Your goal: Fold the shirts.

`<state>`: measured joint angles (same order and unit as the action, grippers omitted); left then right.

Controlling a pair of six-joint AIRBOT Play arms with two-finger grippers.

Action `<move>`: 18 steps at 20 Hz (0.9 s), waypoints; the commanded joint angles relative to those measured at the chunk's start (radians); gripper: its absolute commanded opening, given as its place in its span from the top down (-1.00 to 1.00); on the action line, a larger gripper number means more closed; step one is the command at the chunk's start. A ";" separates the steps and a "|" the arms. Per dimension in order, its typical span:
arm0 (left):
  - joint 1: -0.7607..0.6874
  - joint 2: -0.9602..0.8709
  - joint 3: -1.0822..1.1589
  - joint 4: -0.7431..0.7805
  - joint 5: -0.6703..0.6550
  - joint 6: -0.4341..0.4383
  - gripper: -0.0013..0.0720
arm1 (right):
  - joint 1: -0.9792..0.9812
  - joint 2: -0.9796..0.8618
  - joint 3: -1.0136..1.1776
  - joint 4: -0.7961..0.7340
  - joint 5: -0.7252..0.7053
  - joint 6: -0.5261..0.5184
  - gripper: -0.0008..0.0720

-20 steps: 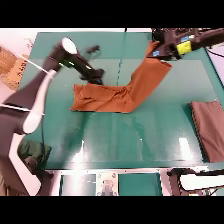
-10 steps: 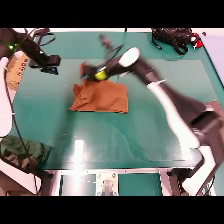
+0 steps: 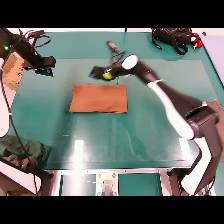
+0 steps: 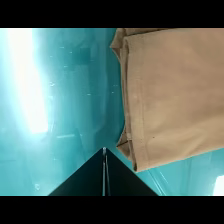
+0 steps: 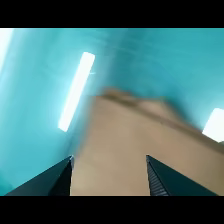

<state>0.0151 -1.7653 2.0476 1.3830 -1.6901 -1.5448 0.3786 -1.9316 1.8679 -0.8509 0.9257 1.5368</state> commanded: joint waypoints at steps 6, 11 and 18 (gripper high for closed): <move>0.001 0.000 0.000 0.001 0.006 0.000 0.91 | -0.379 0.027 -0.236 0.002 0.385 -0.014 -0.42; 0.001 0.000 0.000 0.001 0.007 0.000 0.91 | -0.266 0.023 -0.416 0.184 0.222 -0.109 -0.43; 0.001 0.000 0.000 0.001 0.006 0.000 0.91 | -0.124 0.016 -0.356 0.241 0.134 -0.112 0.93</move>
<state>0.0158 -1.7653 2.0472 1.3838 -1.6836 -1.5448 0.2218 -1.9198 1.4788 -0.6395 1.0817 1.4330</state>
